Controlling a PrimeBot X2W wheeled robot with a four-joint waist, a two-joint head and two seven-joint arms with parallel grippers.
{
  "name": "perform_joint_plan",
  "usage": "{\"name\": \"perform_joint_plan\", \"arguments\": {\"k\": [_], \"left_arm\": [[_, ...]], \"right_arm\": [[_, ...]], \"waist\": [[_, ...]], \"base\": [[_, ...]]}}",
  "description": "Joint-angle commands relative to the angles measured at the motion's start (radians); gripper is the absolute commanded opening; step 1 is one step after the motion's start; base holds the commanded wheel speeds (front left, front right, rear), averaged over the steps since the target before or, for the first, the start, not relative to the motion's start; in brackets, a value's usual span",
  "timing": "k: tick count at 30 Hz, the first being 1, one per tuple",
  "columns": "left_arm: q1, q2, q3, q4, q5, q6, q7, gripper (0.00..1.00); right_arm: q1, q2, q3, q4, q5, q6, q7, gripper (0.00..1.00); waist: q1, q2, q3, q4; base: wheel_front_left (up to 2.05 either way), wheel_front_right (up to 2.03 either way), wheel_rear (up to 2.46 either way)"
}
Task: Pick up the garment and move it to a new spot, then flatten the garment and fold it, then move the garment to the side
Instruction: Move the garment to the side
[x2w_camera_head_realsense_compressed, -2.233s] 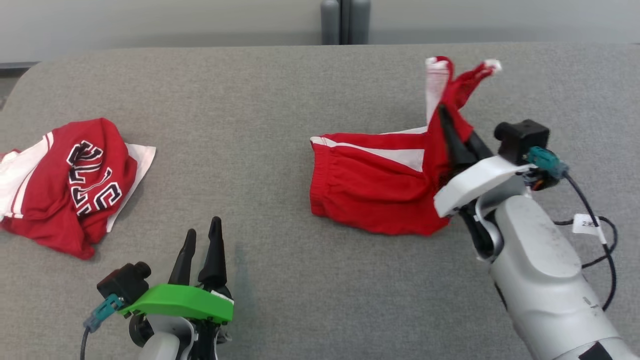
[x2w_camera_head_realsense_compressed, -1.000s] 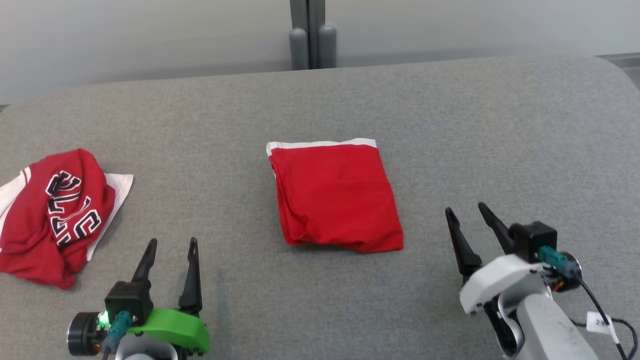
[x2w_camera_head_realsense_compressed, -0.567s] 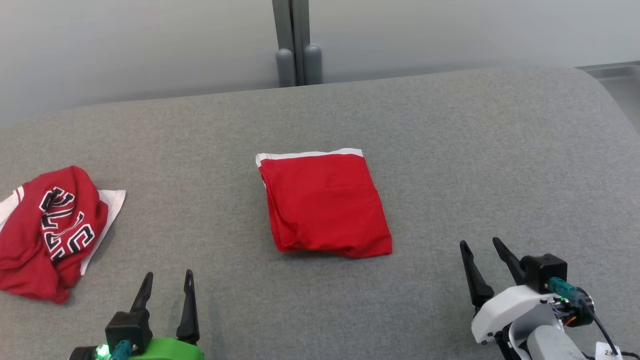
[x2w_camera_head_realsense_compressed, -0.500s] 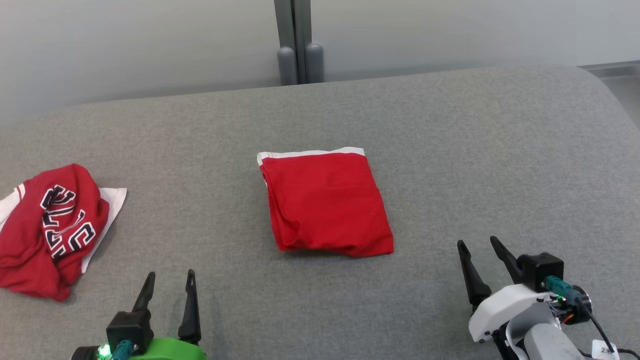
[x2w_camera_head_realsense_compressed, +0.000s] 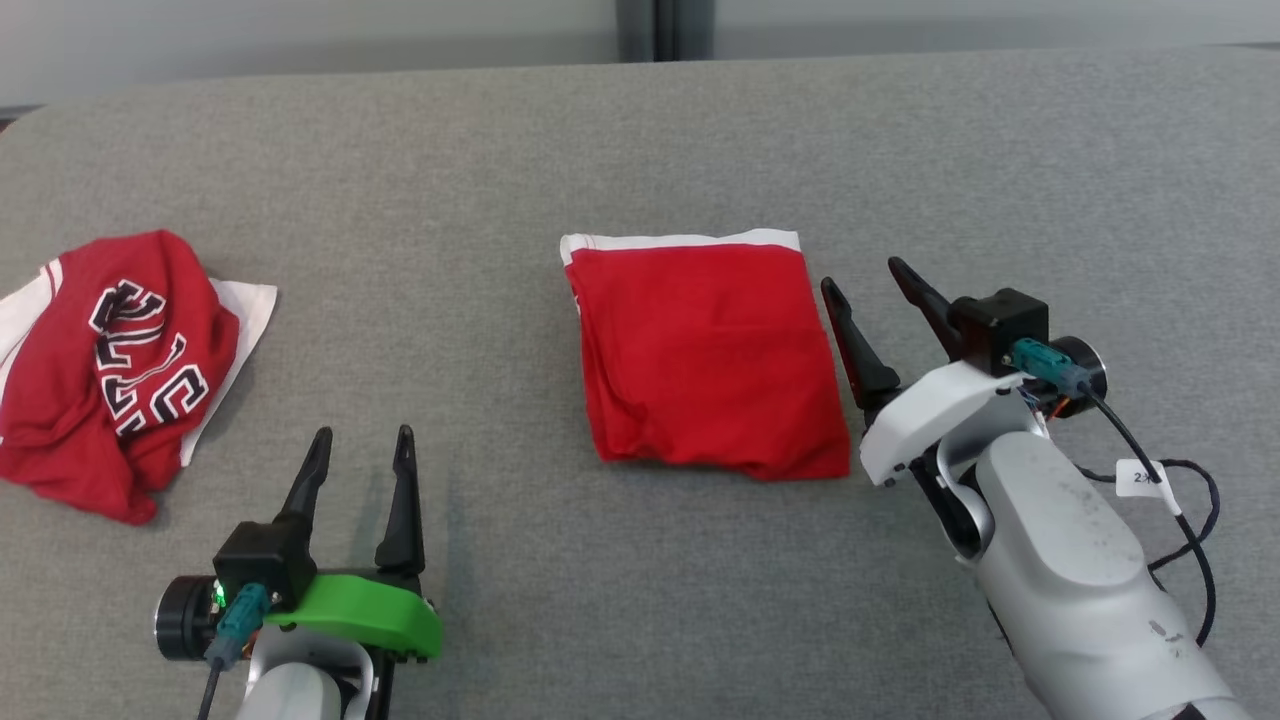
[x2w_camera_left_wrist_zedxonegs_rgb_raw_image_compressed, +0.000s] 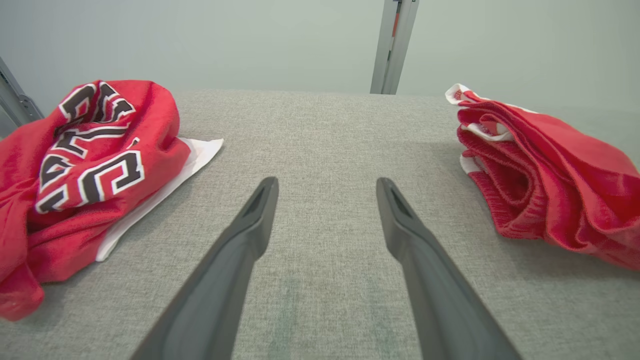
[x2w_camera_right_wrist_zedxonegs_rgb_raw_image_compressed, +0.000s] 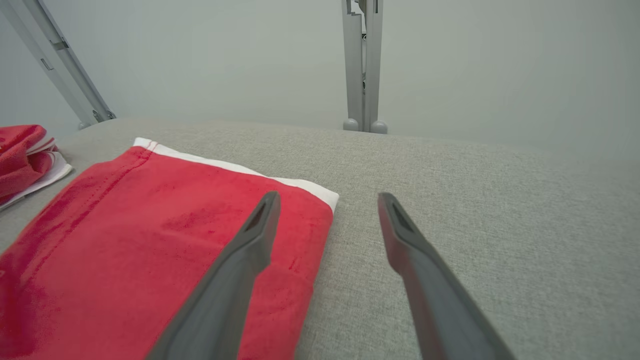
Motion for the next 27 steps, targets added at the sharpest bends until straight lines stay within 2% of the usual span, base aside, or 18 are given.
{"name": "perform_joint_plan", "arguments": {"k": [1,6,7,8,9,14,18,20,27], "left_arm": [[-0.034,0.001,-0.009,-0.004,-0.015,-0.007,-0.001,1.0],[-0.052,0.001,-0.02,-0.009,-0.028,-0.012,-0.001,1.0],[-0.053,0.001,-0.02,-0.008,-0.029,-0.013,-0.001,1.0],[-0.053,0.001,-0.017,-0.008,-0.029,-0.014,-0.001,1.0],[-0.052,0.001,-0.012,-0.009,-0.028,-0.015,-0.001,1.0],[-0.036,0.001,0.0,-0.023,-0.001,-0.015,-0.001,1.0],[-0.019,0.001,-0.012,-0.038,0.022,-0.016,-0.001,1.0],[-0.01,0.002,-0.048,-0.051,0.035,-0.016,-0.001,1.0],[0.007,0.002,-0.1,-0.068,0.039,-0.016,-0.001,1.0]], "right_arm": [[-0.041,-0.006,0.005,0.065,0.004,-0.001,0.0,1.0],[-0.094,-0.006,0.033,0.247,0.038,-0.001,0.0,1.0],[-0.099,-0.006,0.052,0.288,0.053,-0.001,0.002,0.67],[-0.102,-0.006,0.058,0.309,0.065,-0.001,0.007,0.04],[-0.101,-0.005,0.061,0.322,0.07,-0.001,0.007,0.0],[-0.081,-0.009,-0.005,0.298,0.063,-0.003,0.006,0.0],[-0.037,-0.011,-0.061,0.245,0.049,-0.003,0.004,0.0],[0.003,-0.01,-0.075,0.204,0.045,-0.003,0.004,0.0],[0.071,-0.006,-0.049,0.145,0.057,-0.003,0.003,0.0]], "waist": [[0.0,0.0,0.089,0.085],[0.0,0.0,0.118,0.116],[0.0,0.0,0.12,0.118],[0.0,0.0,0.121,0.118],[0.0,0.0,0.122,0.114],[0.0,0.0,0.101,0.065],[0.0,0.0,0.069,-0.013],[0.0,0.0,0.043,-0.091],[0.0,0.0,0.005,-0.273]], "base": [[0.0,0.0,0.0],[0.0,0.0,0.0],[0.0,0.0,0.0],[0.0,0.0,0.0],[0.0,0.0,0.0],[0.0,0.0,0.0],[0.0,0.0,0.0],[0.0,0.0,0.0],[0.0,0.0,0.0]]}}
